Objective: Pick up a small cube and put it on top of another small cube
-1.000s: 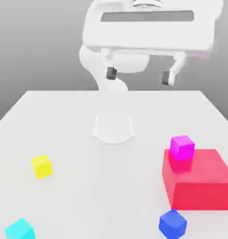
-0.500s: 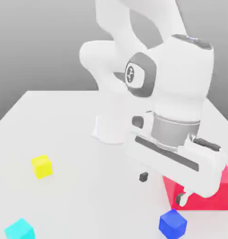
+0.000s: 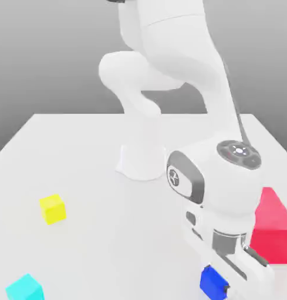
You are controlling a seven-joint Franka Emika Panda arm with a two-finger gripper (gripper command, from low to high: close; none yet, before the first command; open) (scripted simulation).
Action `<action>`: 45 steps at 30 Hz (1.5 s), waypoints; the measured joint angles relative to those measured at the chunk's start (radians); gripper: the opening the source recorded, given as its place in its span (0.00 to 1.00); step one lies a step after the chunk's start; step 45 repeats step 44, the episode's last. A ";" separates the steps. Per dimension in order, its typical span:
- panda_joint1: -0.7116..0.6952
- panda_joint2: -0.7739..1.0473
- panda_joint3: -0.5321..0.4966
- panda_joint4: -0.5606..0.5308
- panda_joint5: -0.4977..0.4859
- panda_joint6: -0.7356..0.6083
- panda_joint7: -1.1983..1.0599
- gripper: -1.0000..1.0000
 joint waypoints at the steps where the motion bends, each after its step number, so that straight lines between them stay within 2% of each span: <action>1: 0.009 0.015 -0.011 0.004 -0.010 0.010 0.008 0.00; 7: -0.071 -0.146 0.084 -0.042 0.116 -0.102 -0.082 0.00; 15: -0.285 -0.365 -0.107 -0.245 0.221 -0.131 0.007 0.00; 19: -0.518 -0.507 -0.222 -0.371 0.277 -0.134 0.074 0.00; 23: -0.640 -0.665 -0.331 -0.504 0.347 -0.129 0.133 0.00; 25: -0.666 -0.653 -0.358 -0.529 0.361 -0.087 0.143 0.00; 30: -0.667 -0.493 -0.366 -0.530 0.397 0.077 0.125 0.00; 31: -0.668 -0.457 -0.361 -0.528 0.410 0.111 0.116 1.00; 38: -0.669 -0.449 -0.361 -0.528 0.412 0.118 0.115 1.00; 45: -0.683 -0.638 -0.357 -0.536 0.374 -0.064 0.141 1.00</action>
